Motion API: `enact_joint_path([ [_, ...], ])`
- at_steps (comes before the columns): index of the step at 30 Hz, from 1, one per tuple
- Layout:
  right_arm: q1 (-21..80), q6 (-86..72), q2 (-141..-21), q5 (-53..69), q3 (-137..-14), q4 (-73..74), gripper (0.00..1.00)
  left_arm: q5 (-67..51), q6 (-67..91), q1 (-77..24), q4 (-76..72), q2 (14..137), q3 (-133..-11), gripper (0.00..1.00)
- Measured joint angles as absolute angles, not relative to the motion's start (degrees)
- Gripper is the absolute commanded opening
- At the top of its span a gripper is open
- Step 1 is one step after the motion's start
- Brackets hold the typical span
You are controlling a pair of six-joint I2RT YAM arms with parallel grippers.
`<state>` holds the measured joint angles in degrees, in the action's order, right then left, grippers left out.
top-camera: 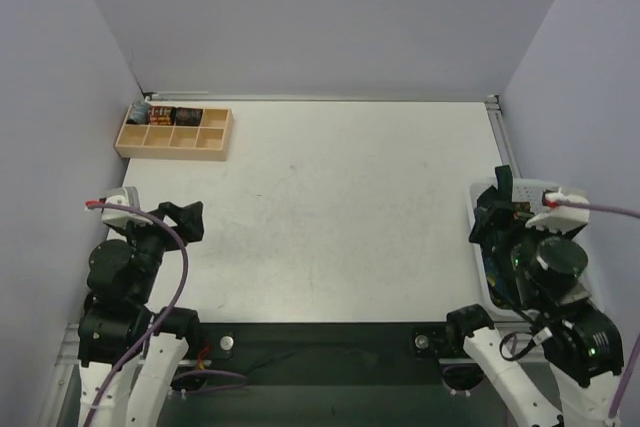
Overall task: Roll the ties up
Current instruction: Grab a tie with the right arm
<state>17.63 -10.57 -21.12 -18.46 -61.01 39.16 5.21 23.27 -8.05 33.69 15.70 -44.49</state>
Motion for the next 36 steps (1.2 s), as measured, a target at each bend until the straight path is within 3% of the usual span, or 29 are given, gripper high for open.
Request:
enact_joint_path([
  [8, 16.1, -18.4, -48.0, -28.6, -69.9, 43.0, 1.00, 2.6, 23.2, -10.2, 32.8, 18.4, -39.6, 0.97],
  [16, 4.5, -20.6, -75.7, -34.2, -80.2, 42.7, 1.00, 5.1, 20.7, -18.3, 32.3, 14.3, -32.4, 0.97],
  [22, 1.0, -22.0, -94.0, -39.6, -86.4, 42.7, 0.92, 7.5, 19.2, -21.2, 31.4, 13.8, -31.5, 0.97],
  [29, 0.4, -23.4, -107.6, -44.4, -95.3, 42.4, 0.85, 9.0, 18.4, -21.6, 30.6, 14.0, -31.3, 0.97],
  [36, 0.3, -24.9, -113.3, -48.1, -98.0, 42.5, 0.82, 9.8, 17.9, -21.6, 30.4, 14.7, -31.3, 0.97],
])
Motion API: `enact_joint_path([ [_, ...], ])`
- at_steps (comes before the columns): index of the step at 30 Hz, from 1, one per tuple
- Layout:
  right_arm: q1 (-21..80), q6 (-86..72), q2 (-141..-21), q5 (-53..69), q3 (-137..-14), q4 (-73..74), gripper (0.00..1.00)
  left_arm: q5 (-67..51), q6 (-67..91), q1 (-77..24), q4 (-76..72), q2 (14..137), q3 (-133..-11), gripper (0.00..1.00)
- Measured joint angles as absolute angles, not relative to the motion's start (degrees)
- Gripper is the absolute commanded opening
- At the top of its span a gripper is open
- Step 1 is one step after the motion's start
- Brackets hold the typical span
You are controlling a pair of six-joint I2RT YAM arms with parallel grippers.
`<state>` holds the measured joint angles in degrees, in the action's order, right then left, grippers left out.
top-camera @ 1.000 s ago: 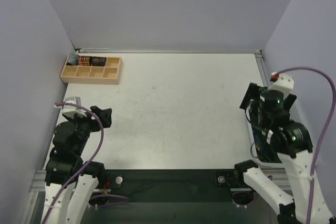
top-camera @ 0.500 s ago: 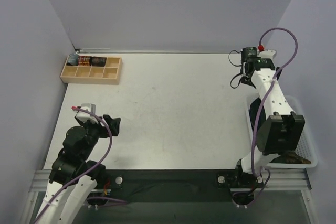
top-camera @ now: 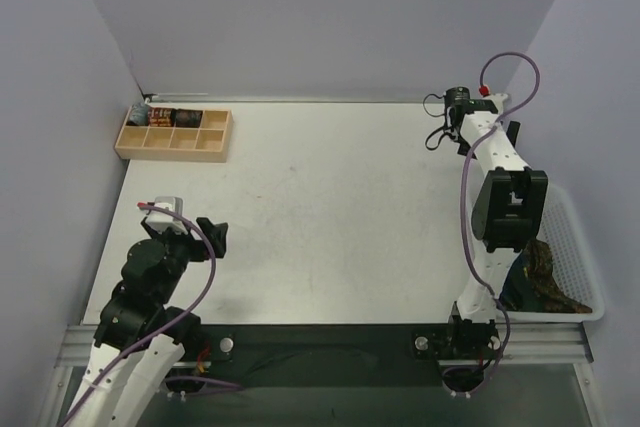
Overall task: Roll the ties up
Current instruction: Grab a tie with the right arm
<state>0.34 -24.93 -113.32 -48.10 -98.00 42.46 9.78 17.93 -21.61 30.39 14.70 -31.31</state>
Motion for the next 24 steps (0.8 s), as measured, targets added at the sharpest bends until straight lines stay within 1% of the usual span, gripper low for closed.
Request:
enact_joint_path([
  [5, 0.0, -27.1, -116.2, -50.6, -98.0, 42.5, 0.79, 9.8, 17.8, -21.6, 30.2, 15.6, -31.3, 0.97],
  [9, -0.8, -28.3, -117.6, -51.4, -98.0, 42.5, 0.76, 9.3, 17.8, -21.6, 30.2, 17.5, -31.3, 0.97],
  [14, -1.8, -28.8, -118.9, -51.6, -97.9, 42.5, 0.75, 8.7, 17.8, -21.6, 30.2, 18.4, -31.3, 0.97],
  [18, -2.2, -28.9, -119.6, -51.7, -97.9, 42.4, 0.65, 8.7, 17.8, -21.6, 30.2, 18.4, -31.3, 0.97],
  [20, -2.2, -29.0, -119.8, -51.7, -97.9, 42.5, 0.63, 8.7, 17.8, -21.6, 30.2, 18.4, -31.3, 0.97],
  [21, -2.2, -29.0, -119.8, -51.7, -97.9, 42.5, 0.56, 8.7, 17.8, -21.6, 30.2, 18.4, -31.3, 0.97],
  [23, -2.2, -29.2, -119.8, -51.7, -97.9, 42.4, 0.52, 8.6, 17.8, -21.6, 30.2, 18.4, -31.3, 0.97],
  [24, -2.2, -29.3, -119.8, -51.6, -97.9, 42.4, 0.47, 8.6, 17.8, -21.6, 30.2, 18.4, -31.3, 0.97],
])
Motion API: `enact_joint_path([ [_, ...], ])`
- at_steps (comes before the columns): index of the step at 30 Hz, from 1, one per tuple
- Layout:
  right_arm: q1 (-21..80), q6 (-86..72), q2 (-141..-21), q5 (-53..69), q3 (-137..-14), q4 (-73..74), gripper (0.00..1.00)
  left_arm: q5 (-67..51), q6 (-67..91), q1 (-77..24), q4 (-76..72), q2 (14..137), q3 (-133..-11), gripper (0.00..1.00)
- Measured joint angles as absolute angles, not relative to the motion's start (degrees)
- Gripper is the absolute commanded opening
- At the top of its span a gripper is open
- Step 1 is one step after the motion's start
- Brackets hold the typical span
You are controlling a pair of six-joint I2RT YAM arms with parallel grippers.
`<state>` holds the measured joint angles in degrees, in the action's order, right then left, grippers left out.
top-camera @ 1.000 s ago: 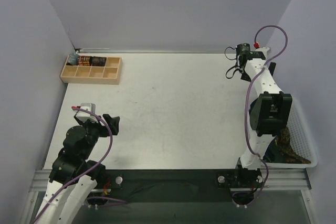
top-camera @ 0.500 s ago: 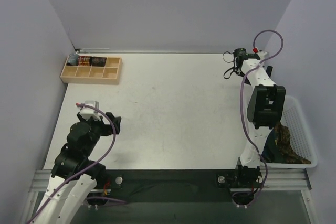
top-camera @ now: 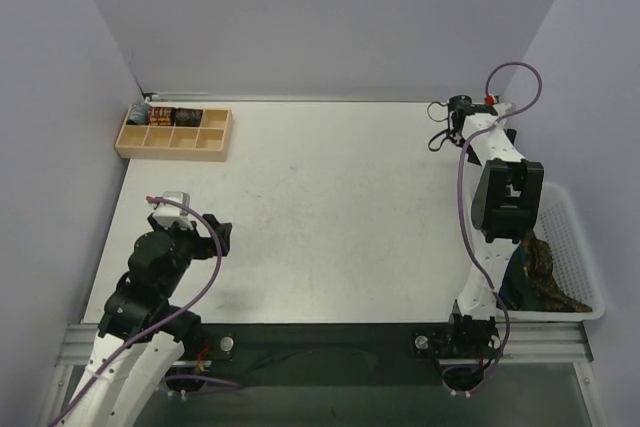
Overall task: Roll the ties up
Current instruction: Grab a tie with the right arm
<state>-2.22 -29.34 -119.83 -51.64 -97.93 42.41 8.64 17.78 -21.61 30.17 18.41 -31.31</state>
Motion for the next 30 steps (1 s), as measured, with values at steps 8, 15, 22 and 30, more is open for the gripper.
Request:
enact_joint_path([
  [8, -2.2, -30.0, -119.8, -51.7, -97.9, 42.4, 0.26, 8.6, 17.8, -21.6, 30.2, 18.6, -31.3, 0.97],
  [15, -2.2, -29.9, -119.4, -51.9, -97.8, 42.3, 0.03, 8.5, 17.8, -21.6, 30.2, 18.9, -31.3, 0.97],
  [22, -1.8, -29.3, -116.2, -51.9, -97.5, 42.2, 0.00, 8.5, 17.8, -21.6, 30.2, 18.9, -31.3, 0.97],
  [30, 4.3, -21.9, -108.2, -49.8, -97.7, 39.2, 0.00, 8.8, 17.8, -21.6, 30.2, 18.8, -31.3, 0.97],
])
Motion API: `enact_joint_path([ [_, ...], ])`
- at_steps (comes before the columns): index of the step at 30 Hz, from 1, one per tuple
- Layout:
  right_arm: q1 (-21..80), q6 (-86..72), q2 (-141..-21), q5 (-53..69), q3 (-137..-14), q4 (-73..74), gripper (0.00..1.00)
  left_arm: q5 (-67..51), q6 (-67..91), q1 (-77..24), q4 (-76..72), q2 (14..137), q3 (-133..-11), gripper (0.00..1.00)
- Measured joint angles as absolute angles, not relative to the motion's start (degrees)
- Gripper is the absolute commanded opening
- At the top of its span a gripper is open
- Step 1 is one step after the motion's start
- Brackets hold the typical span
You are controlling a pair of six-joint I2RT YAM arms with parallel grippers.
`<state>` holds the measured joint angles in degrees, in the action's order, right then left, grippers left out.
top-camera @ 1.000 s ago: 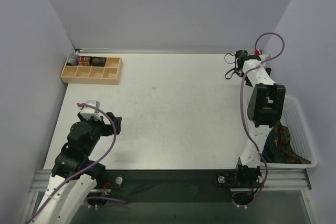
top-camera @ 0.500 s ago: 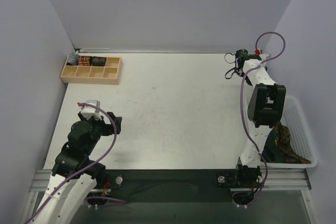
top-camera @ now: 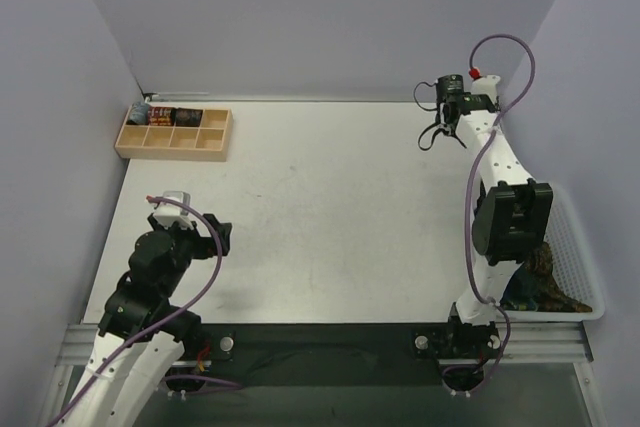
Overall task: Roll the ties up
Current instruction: Grab a tie with the right arm, then move the tie to the center of the board
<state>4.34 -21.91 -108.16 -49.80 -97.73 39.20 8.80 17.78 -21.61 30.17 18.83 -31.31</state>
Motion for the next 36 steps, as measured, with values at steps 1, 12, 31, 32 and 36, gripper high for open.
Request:
enact_joint_path([
  [1, 5.7, -20.3, -107.3, -49.0, -97.9, 38.4, 0.00, 8.9, 17.8, -21.6, 30.2, 18.7, -31.3, 0.97],
  [12, 21.8, -5.7, -102.0, -30.6, -105.5, 29.2, 0.00, 10.8, 17.8, -21.4, 30.2, 16.9, -31.3, 0.97],
  [31, 48.2, -5.2, -108.6, 8.4, -125.8, 8.9, 0.00, 12.1, 17.8, -18.7, 30.2, 15.2, -31.3, 0.97],
  [32, 48.8, -6.1, -108.6, 9.9, -125.9, 6.7, 0.00, 12.2, 17.8, -18.6, 30.2, 15.1, -31.3, 0.97],
  [36, 50.3, -8.4, -108.4, 13.5, -125.9, -2.2, 0.00, 12.4, 17.8, -18.6, 30.2, 14.7, -31.3, 0.97],
])
